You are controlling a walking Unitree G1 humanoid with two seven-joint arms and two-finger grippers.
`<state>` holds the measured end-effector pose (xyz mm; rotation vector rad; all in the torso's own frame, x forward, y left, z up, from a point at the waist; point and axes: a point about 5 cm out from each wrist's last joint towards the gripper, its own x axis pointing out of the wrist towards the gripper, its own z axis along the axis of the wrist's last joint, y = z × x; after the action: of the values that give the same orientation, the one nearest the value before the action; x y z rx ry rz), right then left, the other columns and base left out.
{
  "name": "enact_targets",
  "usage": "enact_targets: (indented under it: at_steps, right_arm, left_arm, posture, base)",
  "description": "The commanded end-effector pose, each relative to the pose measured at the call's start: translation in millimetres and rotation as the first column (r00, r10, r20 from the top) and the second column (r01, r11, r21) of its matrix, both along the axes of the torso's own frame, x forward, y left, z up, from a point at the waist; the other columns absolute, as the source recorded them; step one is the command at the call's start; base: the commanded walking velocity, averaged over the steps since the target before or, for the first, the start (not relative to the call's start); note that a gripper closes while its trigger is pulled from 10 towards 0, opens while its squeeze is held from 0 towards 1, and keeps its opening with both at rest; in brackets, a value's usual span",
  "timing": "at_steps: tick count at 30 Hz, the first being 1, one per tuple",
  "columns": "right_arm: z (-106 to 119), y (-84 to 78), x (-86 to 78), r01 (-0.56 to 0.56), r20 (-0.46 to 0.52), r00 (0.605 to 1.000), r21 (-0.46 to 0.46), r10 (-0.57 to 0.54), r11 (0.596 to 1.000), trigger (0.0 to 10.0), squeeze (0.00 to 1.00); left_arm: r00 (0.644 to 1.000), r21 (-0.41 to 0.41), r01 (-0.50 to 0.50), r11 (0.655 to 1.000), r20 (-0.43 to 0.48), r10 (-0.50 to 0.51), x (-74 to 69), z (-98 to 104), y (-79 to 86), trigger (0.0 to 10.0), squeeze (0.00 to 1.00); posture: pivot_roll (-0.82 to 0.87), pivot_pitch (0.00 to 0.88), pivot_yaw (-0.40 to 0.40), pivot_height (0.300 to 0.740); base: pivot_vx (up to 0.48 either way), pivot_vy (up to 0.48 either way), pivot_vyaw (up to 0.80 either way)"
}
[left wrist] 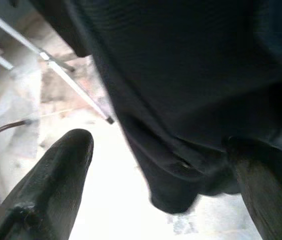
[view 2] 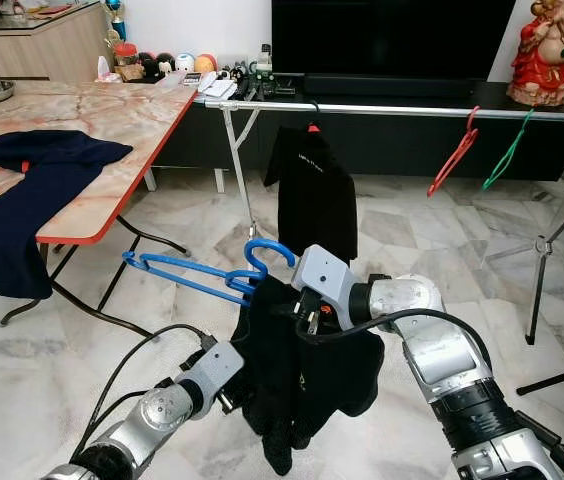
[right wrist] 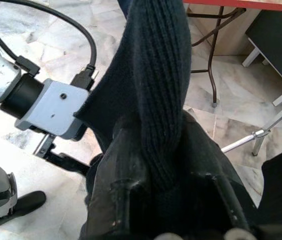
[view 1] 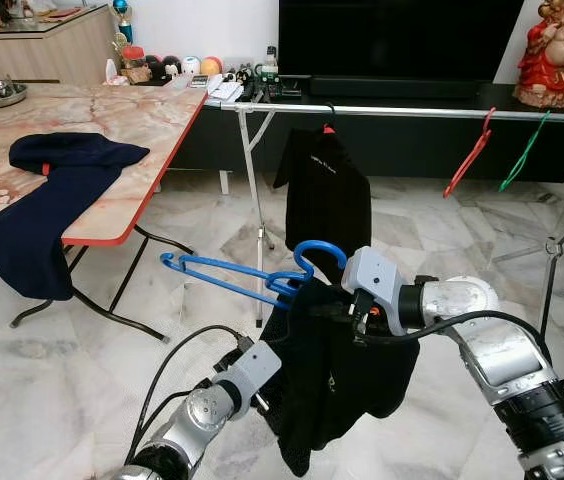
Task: Hang hanger
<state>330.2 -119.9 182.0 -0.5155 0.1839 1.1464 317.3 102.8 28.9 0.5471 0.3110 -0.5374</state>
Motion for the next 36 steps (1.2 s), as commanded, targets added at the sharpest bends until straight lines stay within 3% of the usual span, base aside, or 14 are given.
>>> enact_targets:
  at_steps: [1, 11, 16, 29, 34, 35, 36]
  right_arm:
    - [21, 8.6, -0.1, -0.044, 0.071, 0.997, 0.017, 0.043, 0.999, 0.0, 0.00]
    - [25, 13.6, 0.6, -0.049, 0.083, 0.995, 0.021, 0.047, 0.999, 0.0, 0.00]
    - [28, 16.0, 1.2, -0.052, 0.092, 0.995, 0.025, 0.049, 0.998, 0.0, 0.00]
    - [38, 23.2, -0.5, -0.068, 0.117, 0.991, 0.045, 0.063, 0.997, 0.0, 0.00]
    - [38, 23.8, -1.0, -0.070, 0.118, 0.991, 0.046, 0.064, 0.996, 0.0, 0.00]
    - [38, 23.7, -0.9, -0.070, 0.117, 0.991, 0.046, 0.064, 0.997, 0.0, 0.00]
    - [38, 23.7, -0.9, -0.069, 0.117, 0.991, 0.047, 0.063, 0.997, 0.0, 0.00]
  left_arm:
    - [1.000, 0.021, 0.003, 1.000, 0.004, -0.003, 0.0, -1, 0.5, 10.0, 0.00]
    - [0.997, 0.020, 0.072, 0.997, 0.003, -0.072, -3.3, -2, -8.9, 10.0, 0.00]
    - [0.990, 0.065, 0.141, 0.988, -0.018, -0.140, -9.2, -8, -12.8, 10.0, 0.00]
    - [0.999, 0.115, 0.034, 0.993, 0.014, -0.036, -4.7, -8, -7.3, 10.0, 0.00]
    - [0.999, 0.095, -0.024, 0.995, 0.040, 0.020, -0.2, -4, -4.5, 10.0, 0.00]
    - [0.999, 0.094, -0.032, 0.995, 0.043, 0.028, 0.4, -4, -3.8, 4.8, 0.00]
    - [0.998, 0.093, -0.037, 0.995, 0.045, 0.032, 0.7, -4, -3.3, 3.9, 0.00]
  posture:
    - [-0.06, 0.035, -0.033, 0.740]
    - [-0.06, 0.037, -0.036, 0.740]
    - [-0.06, 0.035, -0.036, 0.740]
    - [-0.07, 0.033, -0.036, 0.740]
    - [-0.07, 0.032, -0.037, 0.740]
    - [-0.07, 0.032, -0.037, 0.740]
    - [-0.07, 0.032, -0.037, 0.740]
  base:
    - [0.000, 0.000, 0.00]
    - [0.000, 0.000, 0.00]
    - [0.000, 0.000, 0.00]
    - [0.000, 0.000, 0.00]
    - [0.000, 0.000, 0.00]
    - [0.000, 0.000, 0.00]
    - [0.000, 0.000, 0.00]
